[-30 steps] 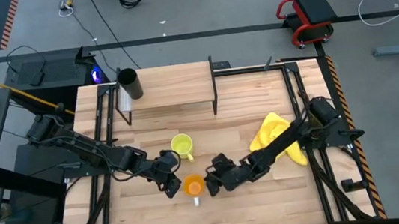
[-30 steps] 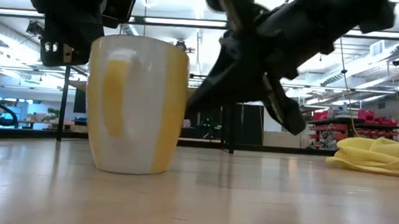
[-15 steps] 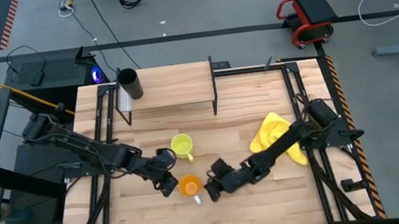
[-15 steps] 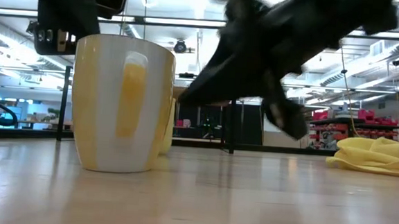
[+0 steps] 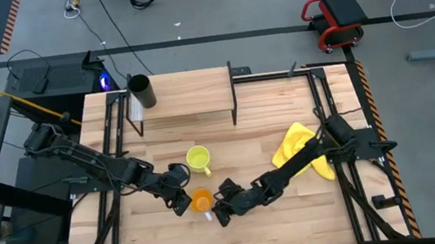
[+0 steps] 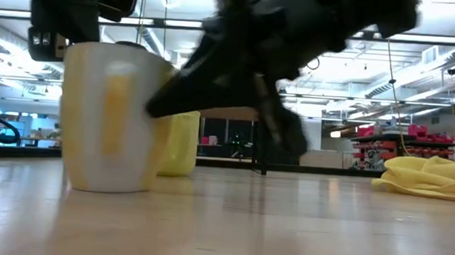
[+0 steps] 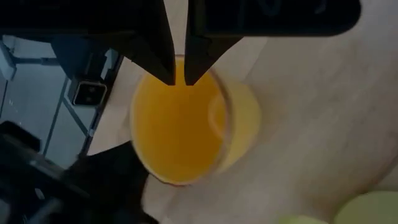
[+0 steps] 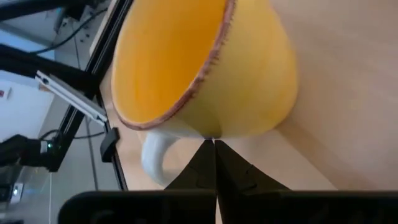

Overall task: Stack small to large cups/mugs on shelf
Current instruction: Put the orange mug on the shelf

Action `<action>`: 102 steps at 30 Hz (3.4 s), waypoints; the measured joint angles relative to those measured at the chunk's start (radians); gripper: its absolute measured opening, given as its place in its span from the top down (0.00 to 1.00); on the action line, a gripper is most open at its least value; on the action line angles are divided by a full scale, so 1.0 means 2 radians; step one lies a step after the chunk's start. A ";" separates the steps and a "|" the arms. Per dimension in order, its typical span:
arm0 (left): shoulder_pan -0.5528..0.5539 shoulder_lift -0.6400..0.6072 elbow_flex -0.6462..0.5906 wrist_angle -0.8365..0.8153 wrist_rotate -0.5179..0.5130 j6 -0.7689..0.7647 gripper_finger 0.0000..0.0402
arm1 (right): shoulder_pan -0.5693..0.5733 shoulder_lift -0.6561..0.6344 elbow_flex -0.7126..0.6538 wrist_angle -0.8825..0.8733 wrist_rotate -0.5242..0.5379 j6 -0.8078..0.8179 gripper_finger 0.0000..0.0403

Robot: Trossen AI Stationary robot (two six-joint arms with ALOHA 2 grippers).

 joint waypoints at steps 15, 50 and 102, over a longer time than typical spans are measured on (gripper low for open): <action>-0.012 -0.014 0.000 -0.068 -0.004 -0.021 0.89 | -0.028 0.059 0.078 -0.002 -0.040 -0.048 1.00; 0.005 -0.136 0.013 -0.175 -0.087 -0.018 0.97 | -0.022 0.005 0.078 -0.098 -0.031 -0.063 1.00; 0.116 0.047 0.116 -0.289 0.035 0.015 0.75 | 0.099 -0.188 0.075 -0.525 0.105 -0.083 0.99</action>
